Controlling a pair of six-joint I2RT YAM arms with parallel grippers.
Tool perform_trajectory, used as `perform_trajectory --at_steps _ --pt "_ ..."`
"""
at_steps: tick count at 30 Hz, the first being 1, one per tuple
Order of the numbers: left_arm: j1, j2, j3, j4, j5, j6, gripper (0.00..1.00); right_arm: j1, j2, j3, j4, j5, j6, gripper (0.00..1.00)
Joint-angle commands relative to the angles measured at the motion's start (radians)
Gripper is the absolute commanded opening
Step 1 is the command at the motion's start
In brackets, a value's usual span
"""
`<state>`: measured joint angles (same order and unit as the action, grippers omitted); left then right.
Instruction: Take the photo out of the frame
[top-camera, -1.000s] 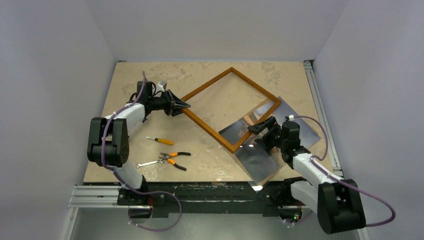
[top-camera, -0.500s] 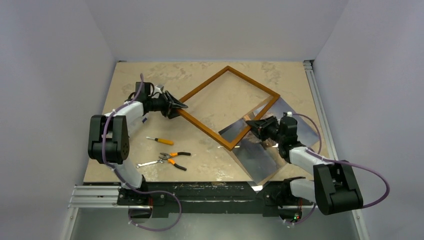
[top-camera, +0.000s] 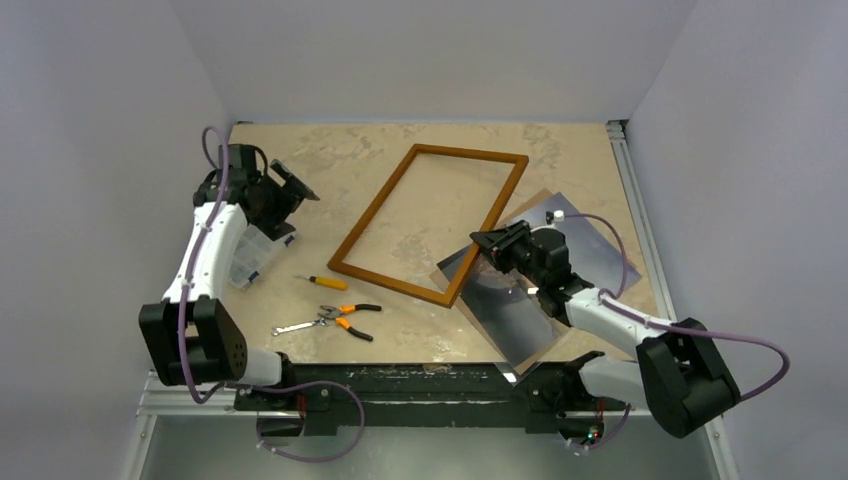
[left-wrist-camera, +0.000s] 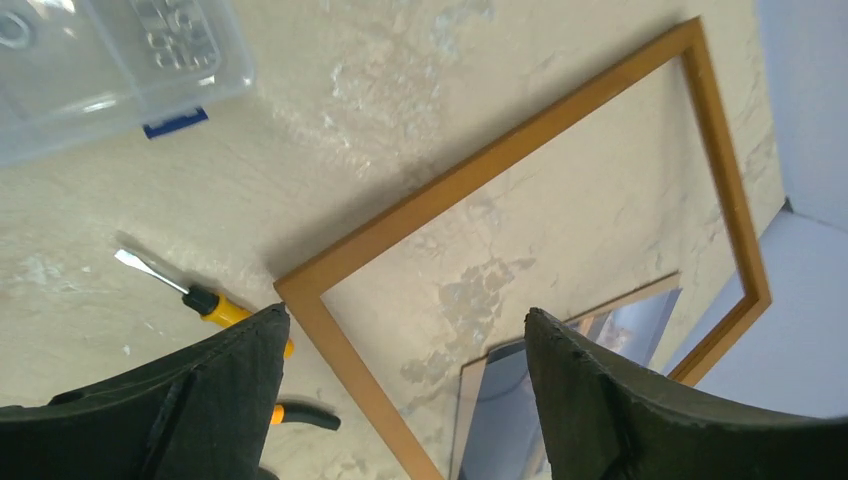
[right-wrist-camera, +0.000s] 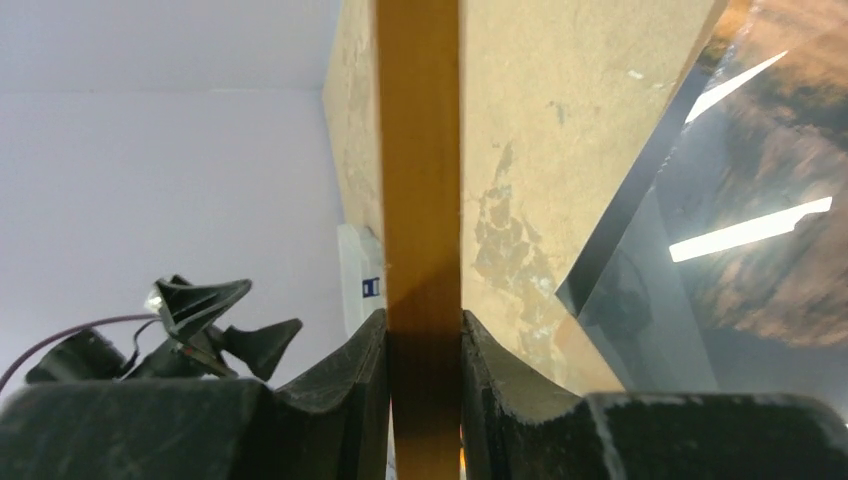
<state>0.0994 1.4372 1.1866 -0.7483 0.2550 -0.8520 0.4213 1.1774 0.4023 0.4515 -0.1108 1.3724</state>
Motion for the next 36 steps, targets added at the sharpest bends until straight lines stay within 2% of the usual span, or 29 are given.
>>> perform_trajectory --at_steps 1,5,9,13,17,20,27,29,33,36 --pt "0.000 -0.054 0.074 -0.100 -0.165 0.033 0.85 0.054 0.025 0.065 0.061 0.184 0.028 0.00" --pt "-0.003 -0.081 0.077 -0.066 -0.099 0.047 0.82 0.109 0.122 0.118 0.085 0.243 0.056 0.00" --pt "-0.044 -0.121 0.114 -0.046 -0.039 0.088 0.81 0.215 0.215 0.191 0.088 0.417 0.081 0.00" --pt "-0.140 -0.174 0.110 -0.005 -0.060 0.144 0.81 0.314 0.344 0.319 0.079 0.558 0.103 0.00" --pt "-0.156 -0.222 0.074 0.003 -0.099 0.171 0.80 0.384 0.447 0.433 0.023 0.661 0.116 0.00" --pt "-0.157 -0.227 0.055 0.025 -0.052 0.167 0.80 0.411 0.532 0.501 -0.027 0.678 0.123 0.00" --pt "-0.156 -0.235 0.043 0.035 -0.013 0.163 0.79 0.464 0.561 0.470 -0.072 0.766 0.155 0.01" --pt "-0.155 -0.241 0.037 0.044 -0.005 0.159 0.79 0.464 0.565 0.469 -0.094 0.756 0.149 0.06" --pt "-0.148 -0.244 0.027 0.053 0.007 0.150 0.79 0.472 0.578 0.483 -0.116 0.732 0.092 0.26" --pt "-0.145 -0.244 0.022 0.056 0.012 0.152 0.79 0.471 0.583 0.523 -0.220 0.701 0.085 0.39"
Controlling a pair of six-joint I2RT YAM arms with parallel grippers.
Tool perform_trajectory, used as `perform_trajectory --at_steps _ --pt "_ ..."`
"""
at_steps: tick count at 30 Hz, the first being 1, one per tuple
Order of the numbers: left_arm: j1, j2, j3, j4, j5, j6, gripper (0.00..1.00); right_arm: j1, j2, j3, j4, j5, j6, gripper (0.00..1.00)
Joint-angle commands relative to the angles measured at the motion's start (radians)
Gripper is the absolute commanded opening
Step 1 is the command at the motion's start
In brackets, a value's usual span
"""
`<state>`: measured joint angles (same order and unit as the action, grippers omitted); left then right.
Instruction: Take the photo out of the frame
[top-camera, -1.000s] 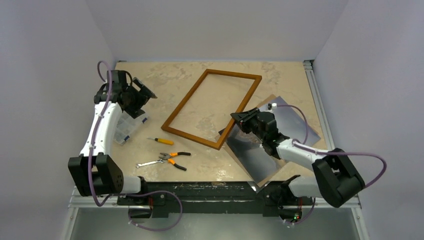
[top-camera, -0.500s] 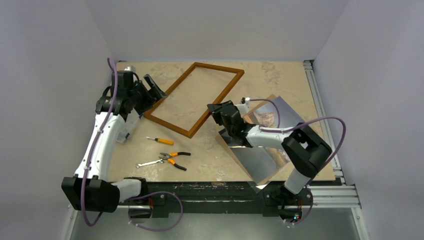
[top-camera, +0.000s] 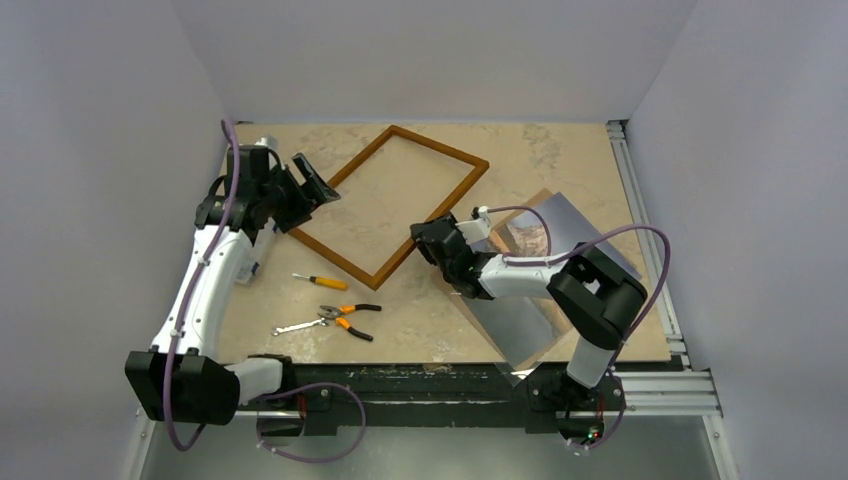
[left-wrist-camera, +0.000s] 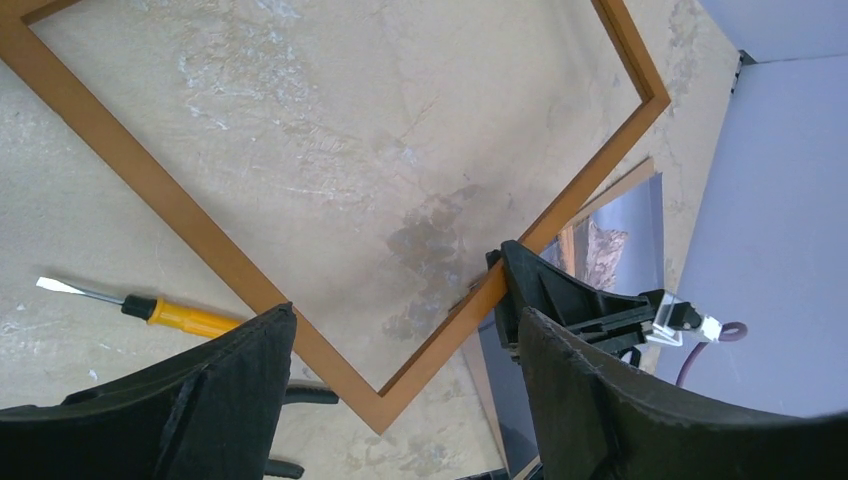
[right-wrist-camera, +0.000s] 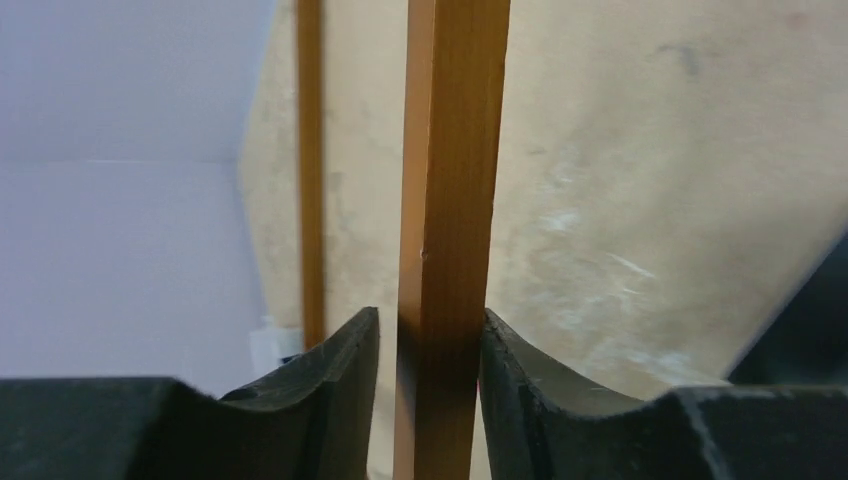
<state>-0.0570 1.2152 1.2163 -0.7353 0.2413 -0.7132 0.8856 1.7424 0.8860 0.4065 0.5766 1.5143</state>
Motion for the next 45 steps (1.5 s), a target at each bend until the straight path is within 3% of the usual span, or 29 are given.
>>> perform_trajectory --at_steps 1,7,14,18,21,26,31,35,45 --pt "0.012 -0.022 -0.011 0.046 0.029 0.012 0.79 0.009 0.015 0.058 -0.248 0.006 -0.066 0.41" --pt "0.024 -0.023 -0.032 0.070 0.052 0.000 0.79 0.019 -0.020 0.105 -0.465 -0.007 -0.110 0.57" --pt "0.025 -0.027 -0.052 0.104 0.085 0.013 0.79 0.019 -0.073 0.219 -0.635 -0.056 -0.295 0.64" --pt "0.014 -0.037 -0.108 0.215 0.205 0.026 0.82 0.004 -0.076 0.389 -0.998 -0.089 -0.489 0.72" --pt "-0.023 -0.027 -0.142 0.306 0.295 0.025 0.83 -0.020 -0.205 0.283 -1.077 -0.139 -0.584 0.75" --pt "-0.141 0.070 -0.129 0.362 0.428 0.039 0.84 -0.090 -0.497 0.053 -1.219 -0.111 -0.552 0.76" --pt "-0.311 0.194 -0.071 0.337 0.478 0.093 0.84 -0.221 -0.786 -0.153 -1.182 -0.228 -0.559 0.74" --pt "-0.410 0.328 -0.035 0.330 0.476 0.100 0.84 -0.237 -0.893 -0.217 -1.258 -0.144 -0.424 0.73" --pt "-0.538 0.669 0.391 0.012 0.362 0.254 0.84 -0.576 -1.051 -0.351 -1.185 -0.211 -0.432 0.68"
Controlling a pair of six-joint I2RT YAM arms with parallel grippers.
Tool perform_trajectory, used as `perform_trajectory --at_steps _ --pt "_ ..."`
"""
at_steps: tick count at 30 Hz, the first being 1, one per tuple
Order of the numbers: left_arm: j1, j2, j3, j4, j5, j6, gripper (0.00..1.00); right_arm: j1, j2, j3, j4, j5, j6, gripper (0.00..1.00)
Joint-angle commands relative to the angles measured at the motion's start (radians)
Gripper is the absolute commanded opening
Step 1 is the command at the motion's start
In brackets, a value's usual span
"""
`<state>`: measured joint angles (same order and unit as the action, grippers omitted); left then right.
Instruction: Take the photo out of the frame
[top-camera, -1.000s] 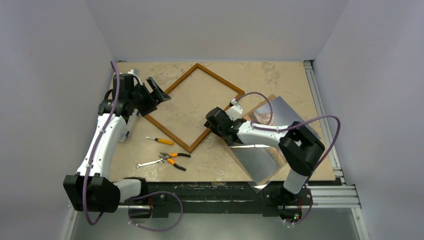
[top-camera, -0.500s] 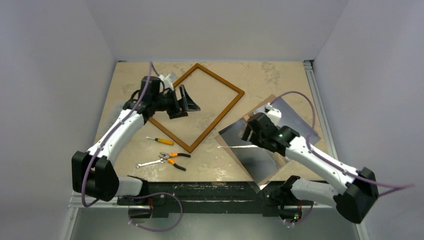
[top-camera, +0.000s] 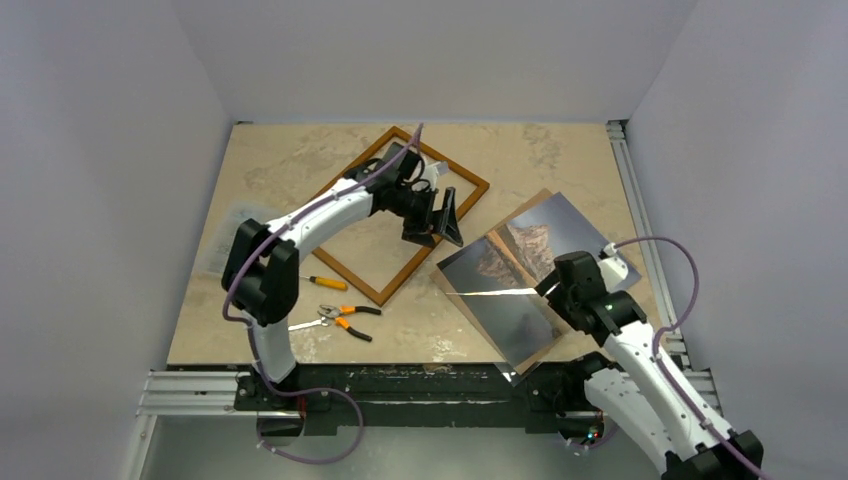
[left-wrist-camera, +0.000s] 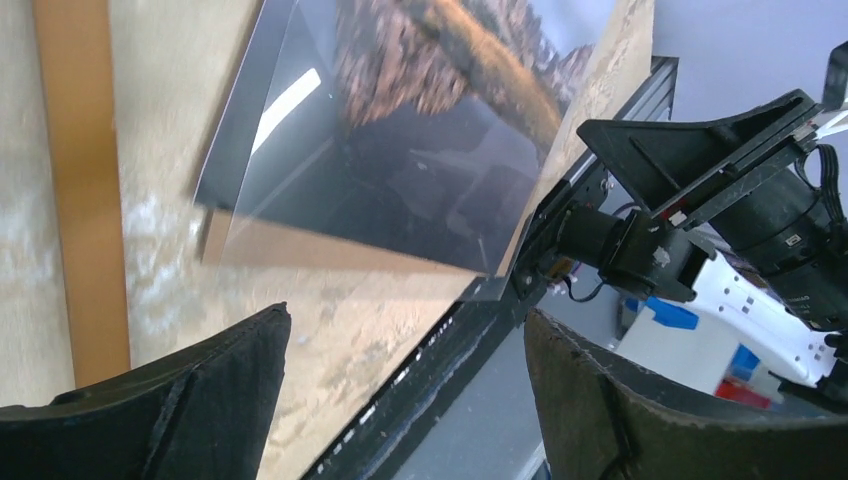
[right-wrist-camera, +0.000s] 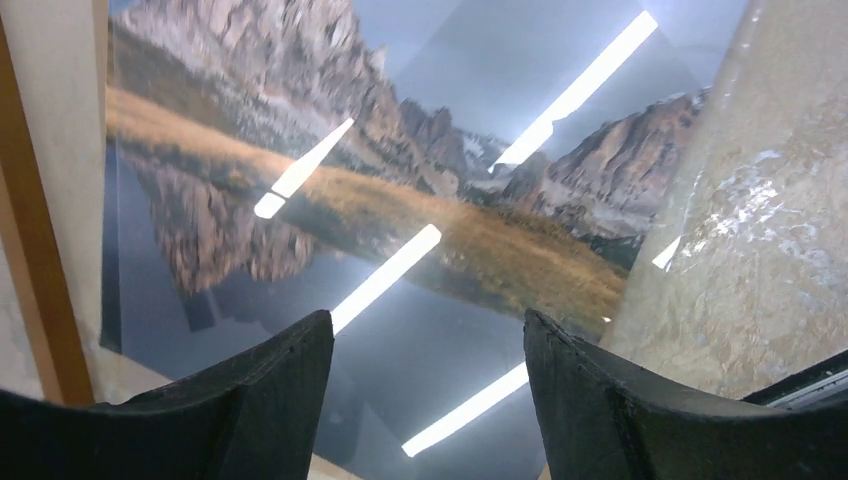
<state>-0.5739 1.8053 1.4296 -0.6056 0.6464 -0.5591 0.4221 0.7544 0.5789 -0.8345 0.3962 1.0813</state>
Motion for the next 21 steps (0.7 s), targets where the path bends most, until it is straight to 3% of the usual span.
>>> perform_trajectory --at_steps 1,6,21 --pt "-0.021 0.112 0.216 -0.134 -0.034 0.106 0.84 -0.163 -0.059 -0.052 0.072 -0.065 -0.020 0.68" --pt "-0.020 0.242 0.346 -0.231 -0.085 0.195 0.84 -0.350 0.029 -0.115 0.219 -0.291 -0.136 0.68" --pt "-0.080 0.344 0.392 -0.256 -0.226 0.279 0.78 -0.405 0.047 -0.183 0.261 -0.279 -0.133 0.65"
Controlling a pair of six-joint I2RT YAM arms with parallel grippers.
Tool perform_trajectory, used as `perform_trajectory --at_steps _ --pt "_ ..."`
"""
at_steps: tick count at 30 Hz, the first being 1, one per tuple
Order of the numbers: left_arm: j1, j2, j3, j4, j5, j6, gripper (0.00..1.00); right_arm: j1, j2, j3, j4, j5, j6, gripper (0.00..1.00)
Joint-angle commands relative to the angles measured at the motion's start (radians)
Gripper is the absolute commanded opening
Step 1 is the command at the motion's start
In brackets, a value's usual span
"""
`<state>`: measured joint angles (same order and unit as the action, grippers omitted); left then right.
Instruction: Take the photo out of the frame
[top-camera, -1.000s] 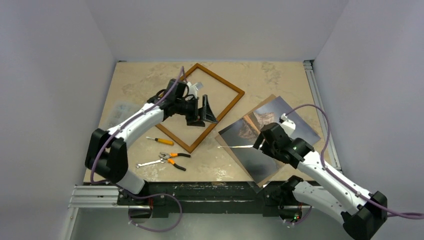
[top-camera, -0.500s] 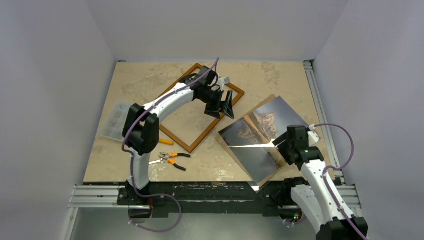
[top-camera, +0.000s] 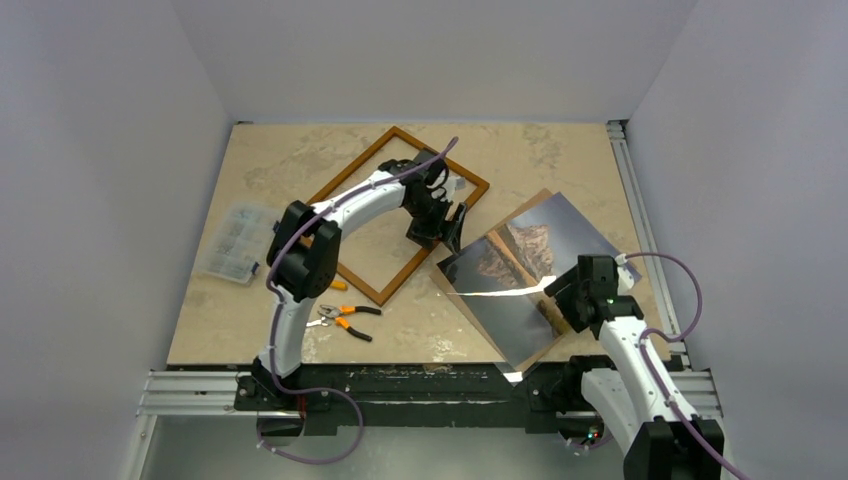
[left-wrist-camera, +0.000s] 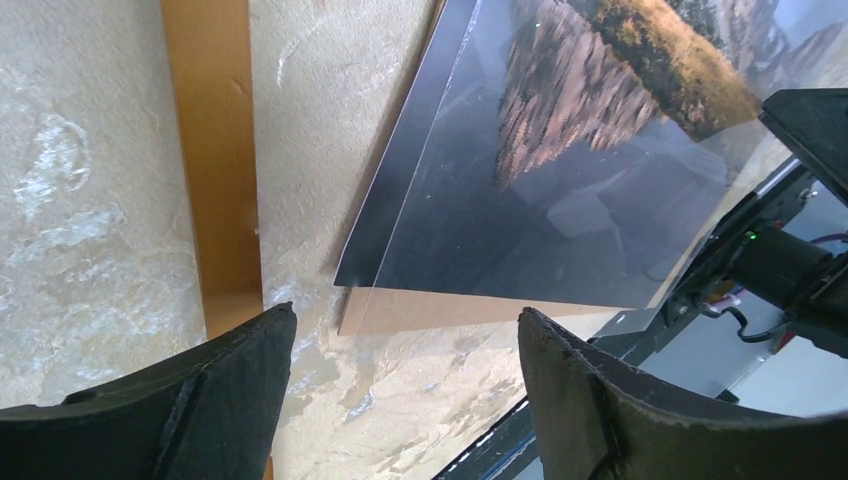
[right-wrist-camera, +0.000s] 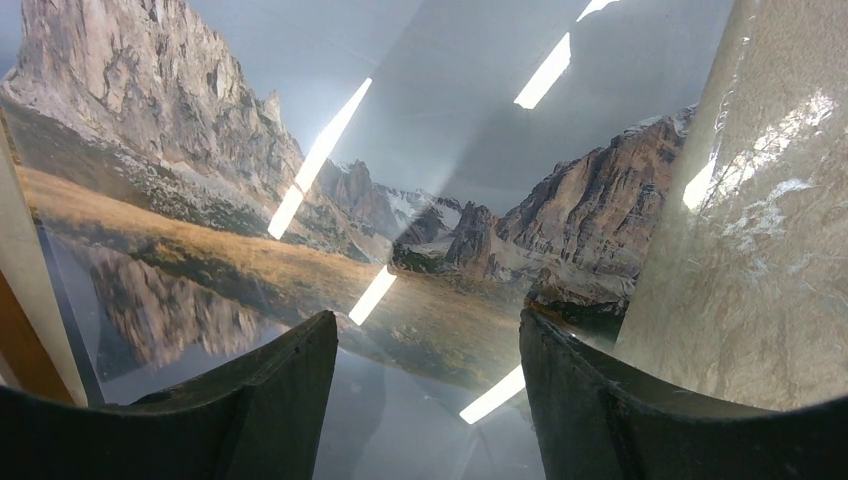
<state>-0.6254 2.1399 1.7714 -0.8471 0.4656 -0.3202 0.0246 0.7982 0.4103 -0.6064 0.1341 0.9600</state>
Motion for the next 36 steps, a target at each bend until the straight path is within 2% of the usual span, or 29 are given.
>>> perform_trajectory --at_steps 1,23,30,36 --pt "-0.037 0.011 0.050 -0.014 -0.052 0.043 0.78 -0.009 0.002 -0.016 0.033 -0.016 -0.011 0.65" --pt "-0.100 0.082 0.093 -0.062 -0.143 0.095 0.81 -0.012 -0.034 -0.042 0.037 -0.042 -0.001 0.64" --pt "-0.100 0.124 0.127 -0.091 -0.048 0.073 0.81 -0.011 -0.029 -0.033 0.036 -0.045 -0.005 0.64" --pt "-0.097 0.110 0.132 -0.093 -0.016 0.055 0.73 -0.011 -0.018 -0.033 0.048 -0.057 -0.012 0.64"
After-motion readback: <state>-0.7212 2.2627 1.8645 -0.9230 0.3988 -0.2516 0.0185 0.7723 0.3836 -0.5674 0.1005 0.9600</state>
